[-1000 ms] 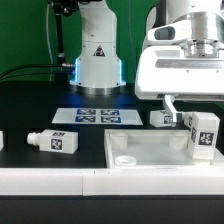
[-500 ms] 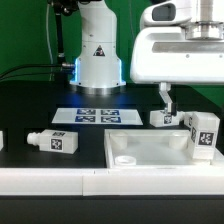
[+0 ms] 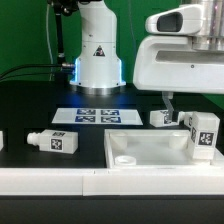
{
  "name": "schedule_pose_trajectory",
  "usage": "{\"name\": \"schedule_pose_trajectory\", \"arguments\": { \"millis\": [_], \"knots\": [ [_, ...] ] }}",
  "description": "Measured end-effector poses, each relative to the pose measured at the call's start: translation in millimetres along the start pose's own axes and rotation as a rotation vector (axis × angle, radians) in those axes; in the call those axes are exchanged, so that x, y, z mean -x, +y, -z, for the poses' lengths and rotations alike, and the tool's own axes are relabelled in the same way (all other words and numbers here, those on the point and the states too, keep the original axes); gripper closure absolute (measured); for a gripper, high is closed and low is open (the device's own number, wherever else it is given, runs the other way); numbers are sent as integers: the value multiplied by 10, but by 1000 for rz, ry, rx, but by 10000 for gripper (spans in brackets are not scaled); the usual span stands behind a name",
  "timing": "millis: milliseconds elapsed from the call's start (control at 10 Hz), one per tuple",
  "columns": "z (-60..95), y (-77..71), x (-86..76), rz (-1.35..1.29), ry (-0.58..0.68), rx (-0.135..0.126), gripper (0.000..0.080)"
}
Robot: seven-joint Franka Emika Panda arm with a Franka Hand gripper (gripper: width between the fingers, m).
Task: Assemble one leg
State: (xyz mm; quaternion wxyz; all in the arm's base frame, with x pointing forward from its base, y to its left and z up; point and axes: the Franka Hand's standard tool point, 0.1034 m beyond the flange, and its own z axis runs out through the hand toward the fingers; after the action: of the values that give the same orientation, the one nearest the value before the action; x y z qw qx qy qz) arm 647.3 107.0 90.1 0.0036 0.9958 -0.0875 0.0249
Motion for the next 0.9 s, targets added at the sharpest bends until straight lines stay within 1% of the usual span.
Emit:
{"name": "schedule_pose_trajectory", "arguments": {
  "millis": [300,400,500,600,700,900],
  "knots": [
    [-5,14,4,-33,-1,2,162],
    [-5,16,3,-42,-1,2,332],
    [-5,14,3,-104,-1,1,332],
    [-6,14,4,-176,-1,1,516],
    [-5,15,3,-220,-1,1,514],
    [-12,34,17,-483,11,4,514]
  ]
}}
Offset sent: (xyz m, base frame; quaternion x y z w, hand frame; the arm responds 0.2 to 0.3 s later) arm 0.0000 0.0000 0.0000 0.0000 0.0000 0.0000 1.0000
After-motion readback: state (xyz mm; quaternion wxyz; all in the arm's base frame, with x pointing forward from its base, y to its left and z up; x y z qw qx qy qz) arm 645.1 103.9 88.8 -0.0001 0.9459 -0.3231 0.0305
